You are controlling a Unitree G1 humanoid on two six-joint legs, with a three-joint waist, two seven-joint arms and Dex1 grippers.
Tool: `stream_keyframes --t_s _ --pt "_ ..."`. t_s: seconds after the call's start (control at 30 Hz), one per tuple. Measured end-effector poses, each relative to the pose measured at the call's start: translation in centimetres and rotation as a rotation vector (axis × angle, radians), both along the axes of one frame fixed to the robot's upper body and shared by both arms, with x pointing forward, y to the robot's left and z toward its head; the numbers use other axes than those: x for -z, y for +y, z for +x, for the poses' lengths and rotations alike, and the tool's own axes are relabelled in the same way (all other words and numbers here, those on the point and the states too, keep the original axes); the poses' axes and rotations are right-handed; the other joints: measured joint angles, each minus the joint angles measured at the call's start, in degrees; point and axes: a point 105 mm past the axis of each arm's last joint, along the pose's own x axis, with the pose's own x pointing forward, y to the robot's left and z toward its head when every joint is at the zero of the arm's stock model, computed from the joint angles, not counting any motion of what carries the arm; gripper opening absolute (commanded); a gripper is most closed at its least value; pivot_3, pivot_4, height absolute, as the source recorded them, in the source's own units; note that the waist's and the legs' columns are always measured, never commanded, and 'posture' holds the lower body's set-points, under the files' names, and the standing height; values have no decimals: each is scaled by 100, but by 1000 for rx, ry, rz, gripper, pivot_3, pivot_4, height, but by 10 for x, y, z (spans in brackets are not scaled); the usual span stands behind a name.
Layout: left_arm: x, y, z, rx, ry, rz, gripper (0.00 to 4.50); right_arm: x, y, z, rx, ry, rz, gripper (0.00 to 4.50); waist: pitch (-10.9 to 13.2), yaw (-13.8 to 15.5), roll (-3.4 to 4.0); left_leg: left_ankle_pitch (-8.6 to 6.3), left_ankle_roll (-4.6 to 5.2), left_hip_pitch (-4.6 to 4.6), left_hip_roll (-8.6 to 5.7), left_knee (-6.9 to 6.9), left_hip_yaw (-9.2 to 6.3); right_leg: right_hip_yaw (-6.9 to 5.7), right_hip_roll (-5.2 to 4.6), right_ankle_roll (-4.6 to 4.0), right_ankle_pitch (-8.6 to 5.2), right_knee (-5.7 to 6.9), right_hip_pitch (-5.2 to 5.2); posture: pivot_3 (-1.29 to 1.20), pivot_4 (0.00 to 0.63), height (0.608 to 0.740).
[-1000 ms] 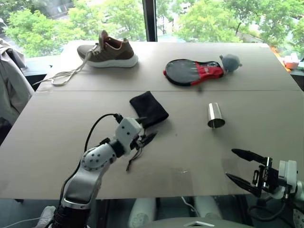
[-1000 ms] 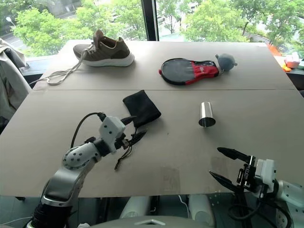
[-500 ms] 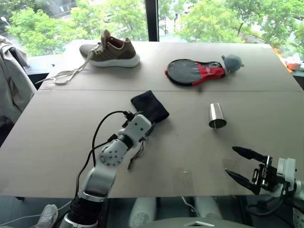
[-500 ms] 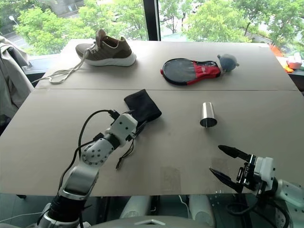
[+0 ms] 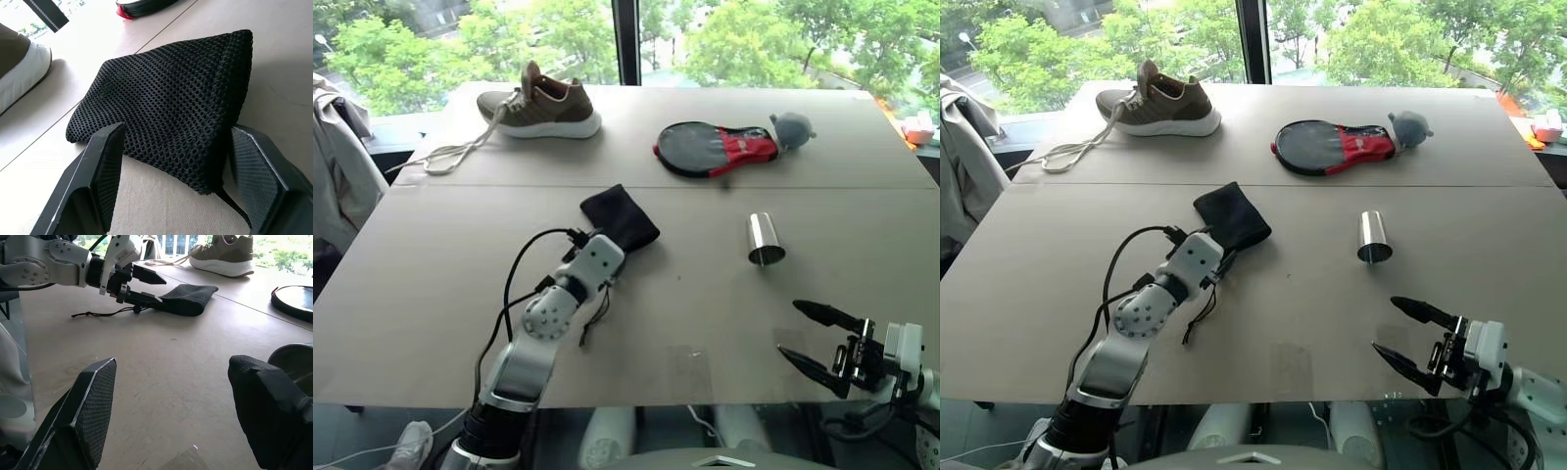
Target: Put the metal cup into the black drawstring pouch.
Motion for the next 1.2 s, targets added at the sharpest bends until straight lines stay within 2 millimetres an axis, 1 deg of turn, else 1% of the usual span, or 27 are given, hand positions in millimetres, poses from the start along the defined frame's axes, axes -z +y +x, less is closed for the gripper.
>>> stream_keyframes --t_s 0.2,0.23,0.3,0.43,0.47,0.53,0.63,0.73,0.87,0.93,1.0,1.07,1.13,1.2 --pt "0 1 6 -6 1 5 3251 0 0 0 1 0 0 3685 -2 -1 1 0 0 1 0 0 0 0 0 0 0 1 1 0 150 740" --pt "1 2 7 -7 1 6 2997 0 0 0 1 -1 -1 3722 -3 -1 1 0 0 2 -1 0 1 0 0 0 0 2 1 0 150 740" --pt "4 3 9 -11 14 9 2328 0 0 0 2 -3 -1 3730 -3 -4 2 0 0 2 -1 0 1 1 1 0 0 2 1 0 150 740" --pt "8 4 10 -15 27 10 643 0 0 0 5 -6 -1 3730 -3 -2 2 0 0 2 -1 0 0 0 1 0 1 2 1 0 150 740" --pt "9 5 11 -17 27 10 79 0 -1 0 8 -6 0 3730 -3 -1 2 0 0 2 -1 0 0 0 1 0 1 2 1 0 150 740" --pt "5 7 12 -22 14 10 79 0 -1 1 15 -7 2 3730 -6 0 5 0 0 2 -1 0 0 0 0 0 1 2 1 0 150 740" --pt "7 7 13 -24 18 7 79 -1 -2 4 38 -11 7 3730 -6 3 5 0 0 1 -2 1 0 1 -1 0 1 2 2 0 150 740" --pt "6 8 13 -28 19 -7 79 -4 -5 14 106 -27 7 3730 -6 2 5 0 0 2 -2 2 0 1 0 0 1 4 1 0 150 740" --pt "4 9 16 -30 20 -37 79 -9 -12 44 280 -61 -47 3730 -7 0 5 1 -1 1 -3 5 0 0 0 0 2 7 1 0 150 740" --pt "1 9 18 -35 16 -75 79 -9 -16 55 355 -58 -82 3730 -7 10 5 1 -1 -1 -5 5 0 -3 0 -1 2 7 1 0 150 740" --pt "-3 7 20 -54 29 -179 79 -5 -20 70 461 -43 -146 3730 -7 7 5 1 -1 -4 -6 6 -1 -2 -3 -1 3 6 0 0 150 740" --pt "-11 1 20 -35 33 -261 79 1 -21 80 521 -15 -189 3730 -7 5 5 1 -1 -6 -10 7 -1 -3 -4 0 4 6 0 0 150 740" --pt "-19 -1 19 -16 31 -308 79 4 -20 86 558 2 -195 3730 -7 2 6 1 -2 -6 -12 7 -1 -4 -2 6 7 7 0 0 150 740" --pt "-22 -3 17 9 48 -343 79 4 -22 97 627 23 -173 3730 -7 -11 6 1 -1 -6 -12 7 0 -3 -1 15 13 7 0 0 150 740"
